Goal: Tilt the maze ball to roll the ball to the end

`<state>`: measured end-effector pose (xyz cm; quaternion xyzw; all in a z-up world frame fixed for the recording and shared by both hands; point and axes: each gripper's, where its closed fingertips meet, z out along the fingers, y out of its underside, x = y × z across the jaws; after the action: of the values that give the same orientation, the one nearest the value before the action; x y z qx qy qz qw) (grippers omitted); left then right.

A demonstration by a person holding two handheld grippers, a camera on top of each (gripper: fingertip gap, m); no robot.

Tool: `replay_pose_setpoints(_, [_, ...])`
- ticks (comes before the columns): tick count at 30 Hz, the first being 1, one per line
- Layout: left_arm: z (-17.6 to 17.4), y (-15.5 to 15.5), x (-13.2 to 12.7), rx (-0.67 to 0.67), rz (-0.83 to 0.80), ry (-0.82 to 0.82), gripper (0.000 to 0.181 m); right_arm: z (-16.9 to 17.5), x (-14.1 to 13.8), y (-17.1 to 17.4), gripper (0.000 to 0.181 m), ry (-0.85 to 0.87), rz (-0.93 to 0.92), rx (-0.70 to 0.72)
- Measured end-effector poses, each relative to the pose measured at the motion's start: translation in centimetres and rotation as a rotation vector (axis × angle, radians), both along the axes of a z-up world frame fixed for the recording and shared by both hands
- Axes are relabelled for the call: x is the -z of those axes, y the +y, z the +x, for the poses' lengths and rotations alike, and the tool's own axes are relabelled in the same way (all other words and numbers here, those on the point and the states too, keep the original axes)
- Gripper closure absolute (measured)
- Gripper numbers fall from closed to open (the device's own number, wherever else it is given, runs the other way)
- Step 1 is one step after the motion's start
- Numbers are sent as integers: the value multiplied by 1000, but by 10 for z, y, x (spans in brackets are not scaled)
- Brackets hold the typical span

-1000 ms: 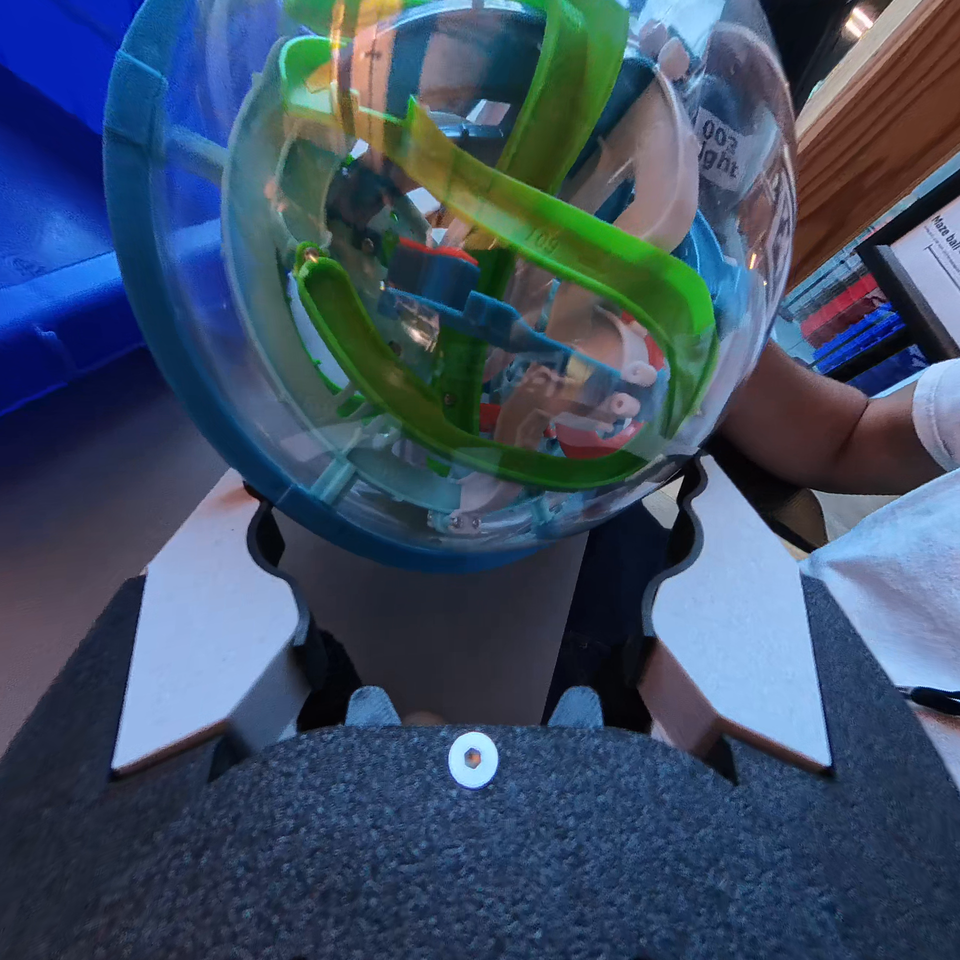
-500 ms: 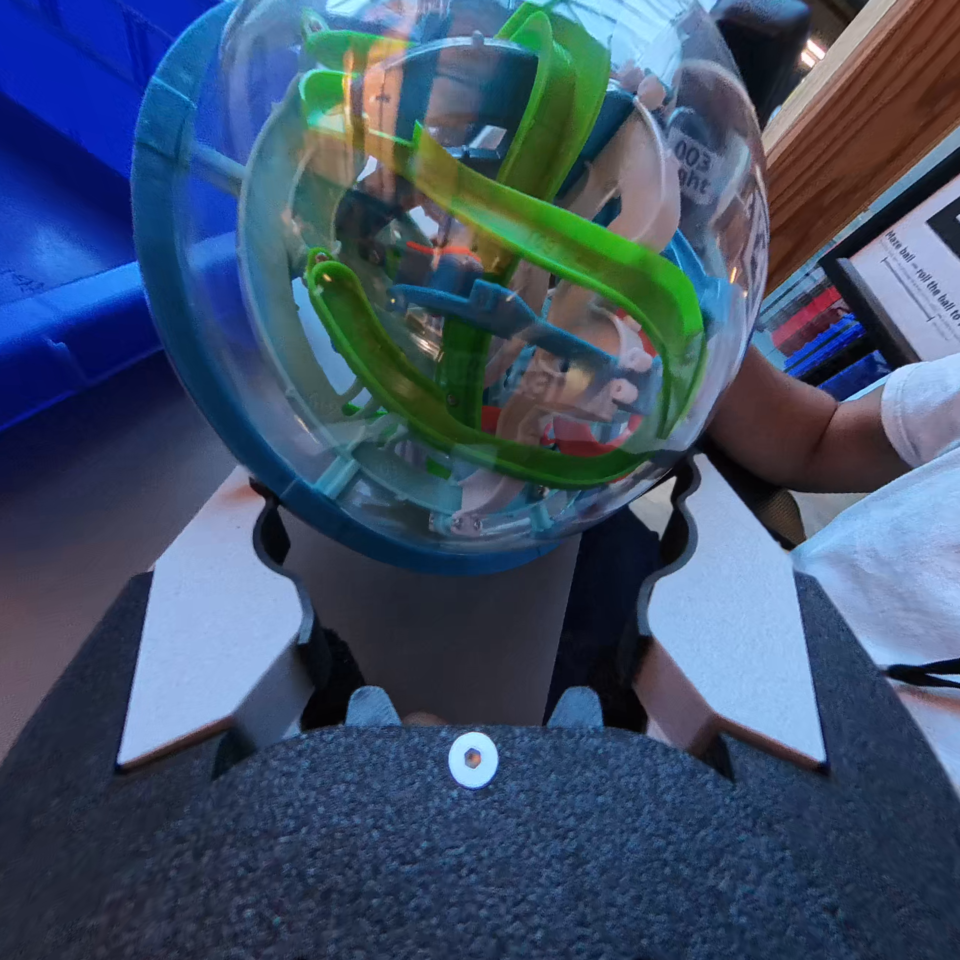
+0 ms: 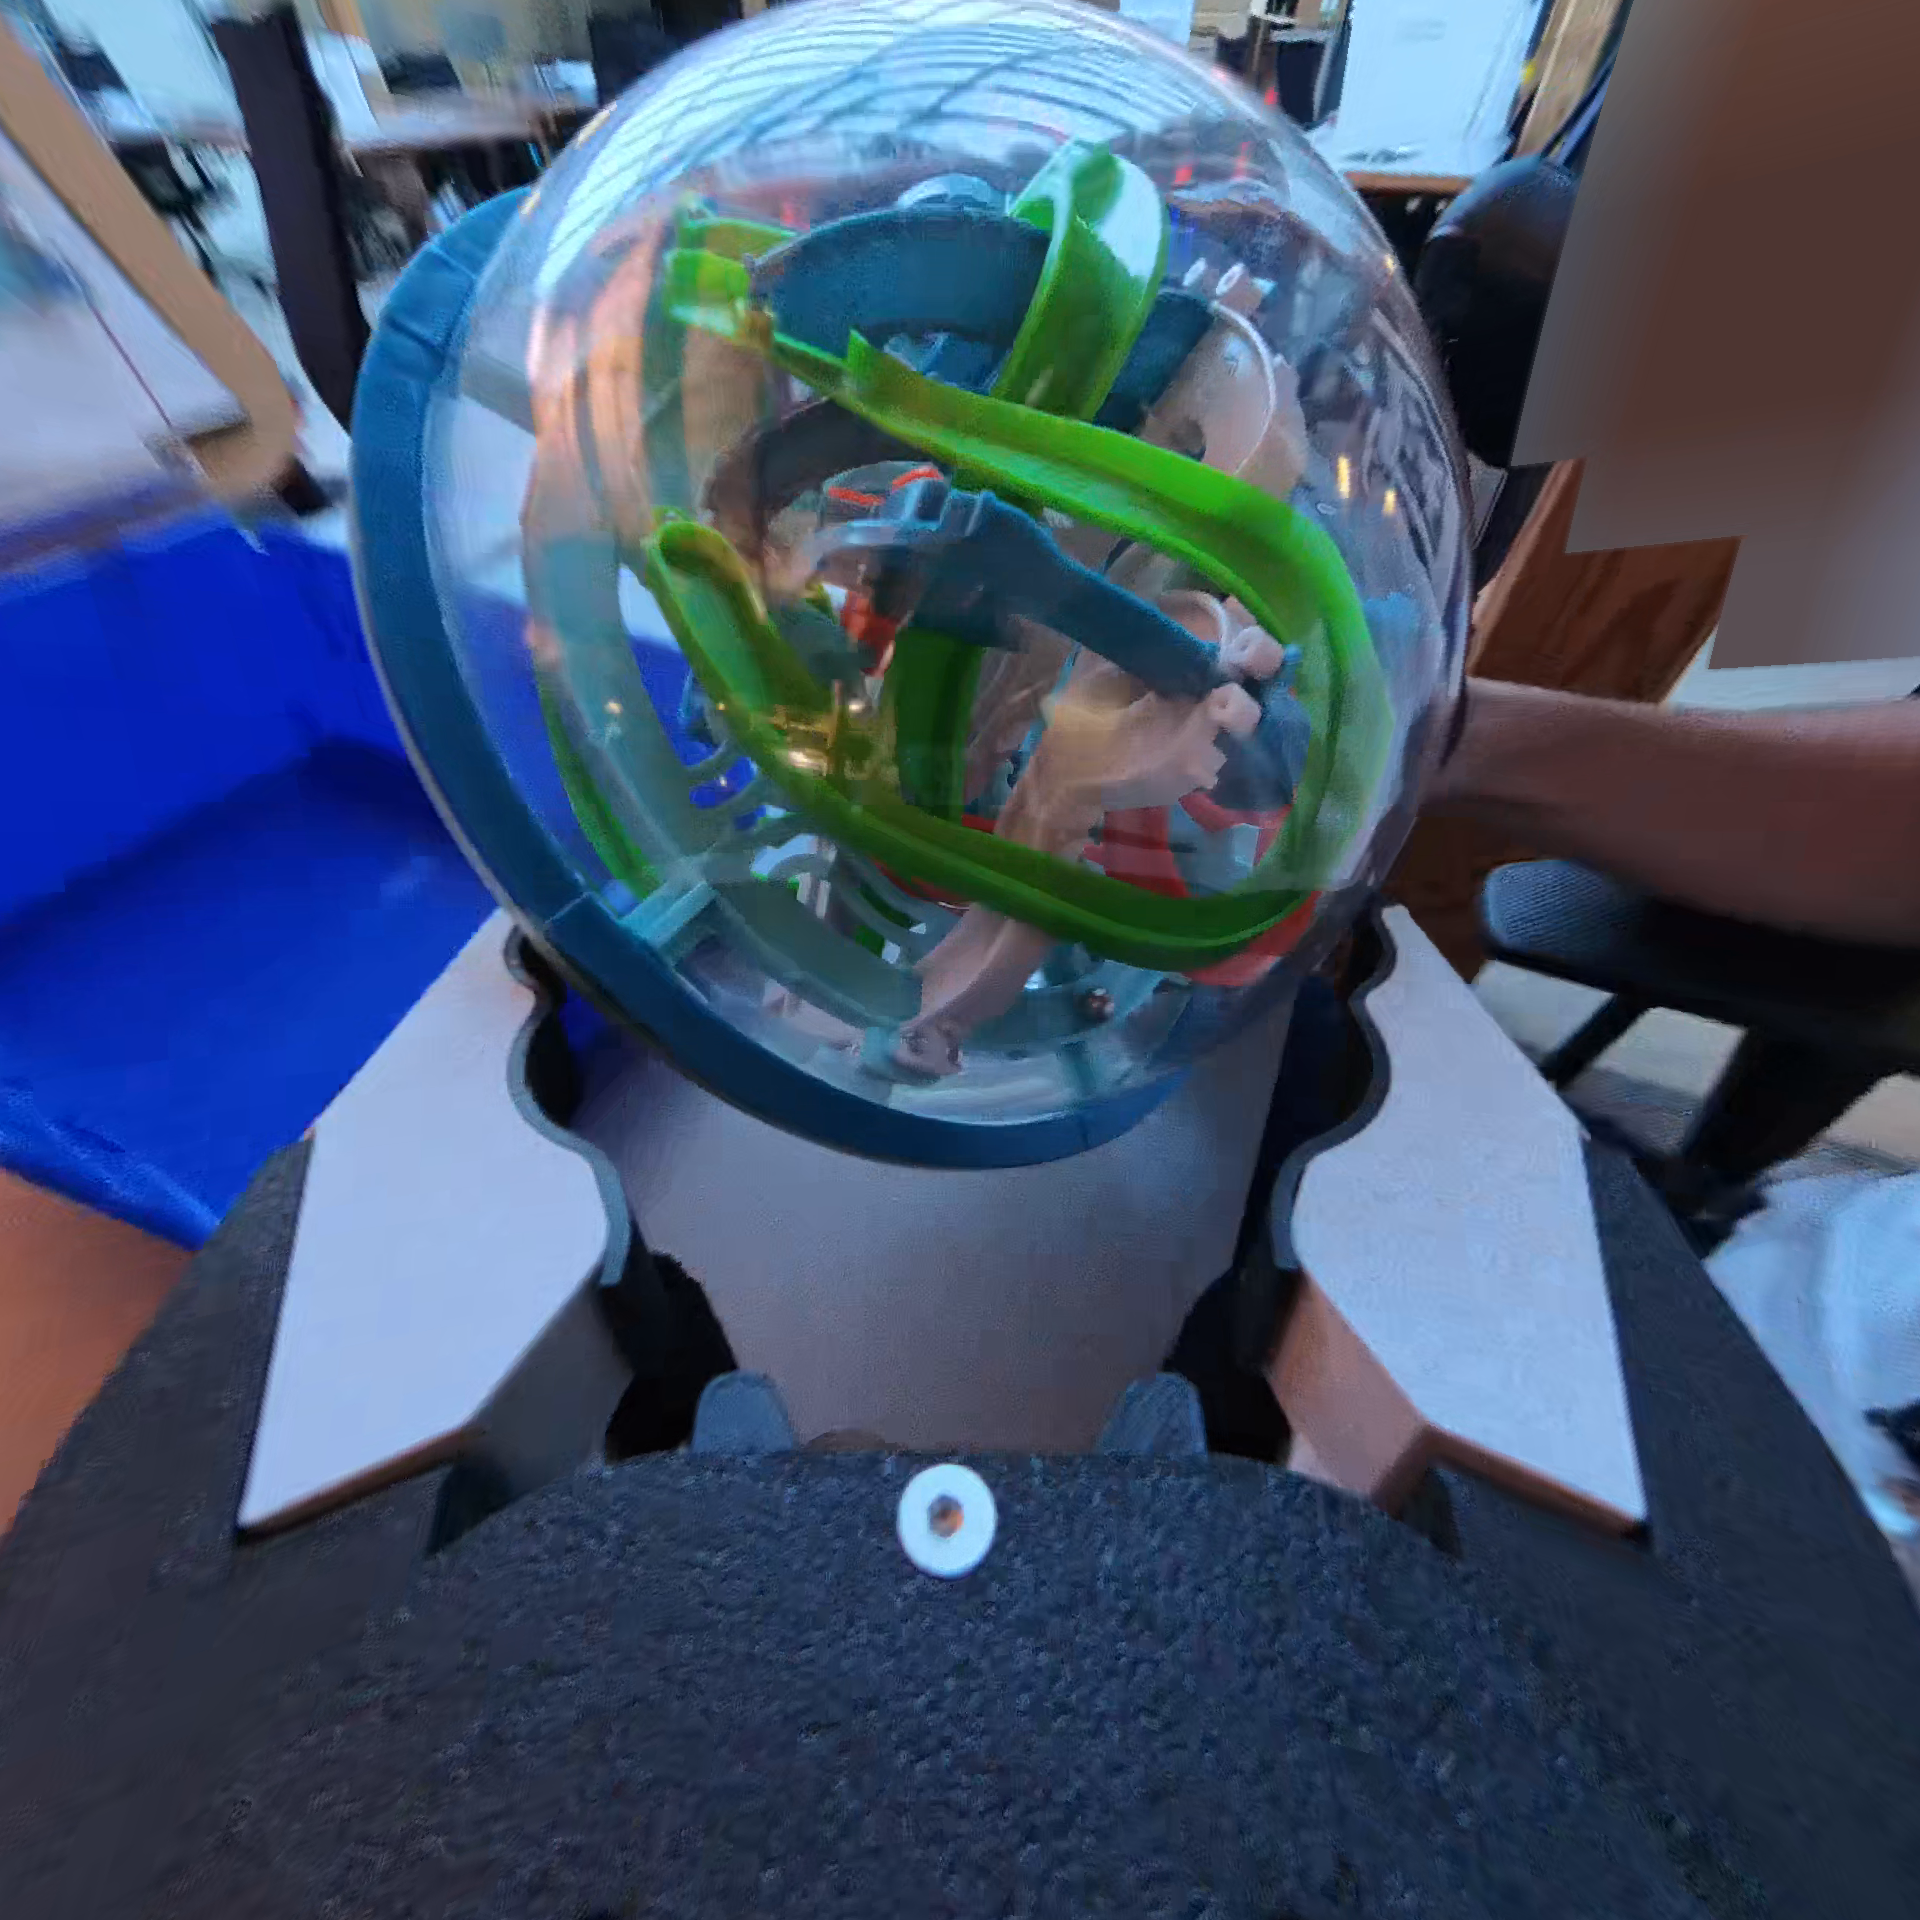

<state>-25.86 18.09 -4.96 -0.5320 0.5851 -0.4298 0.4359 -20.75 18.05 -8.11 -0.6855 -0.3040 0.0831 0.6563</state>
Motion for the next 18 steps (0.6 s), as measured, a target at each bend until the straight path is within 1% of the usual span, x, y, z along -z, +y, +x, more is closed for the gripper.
replay_pose_setpoints(2, [-2, -9, -17, -8, 167, -30, 37, -2, -16, -3, 27, -19, 132, 4])
replay_pose_setpoints(5, [-6, -24, -38, -23, 440, -53, 38, -3, -36, -7, 27, -90, 280, 50])
replay_pose_setpoints(7, [-10, -33, -50, -35, 562, -65, 38, -4, -51, -12, 27, -141, 370, 70])
replay_pose_setpoints(11, [-19, -47, -72, -59, 664, -131, 37, -10, -81, -26, 27, -226, 481, 68])
replay_pose_setpoints(15, [-29, -61, -98, -95, 781, -211, 38, -16, -118, -38, 28, -353, 589, 85])
replay_pose_setpoints(18, [-37, -72, -115, -114, 852, -242, 38, -23, -138, -47, 27, -388, 642, 91])
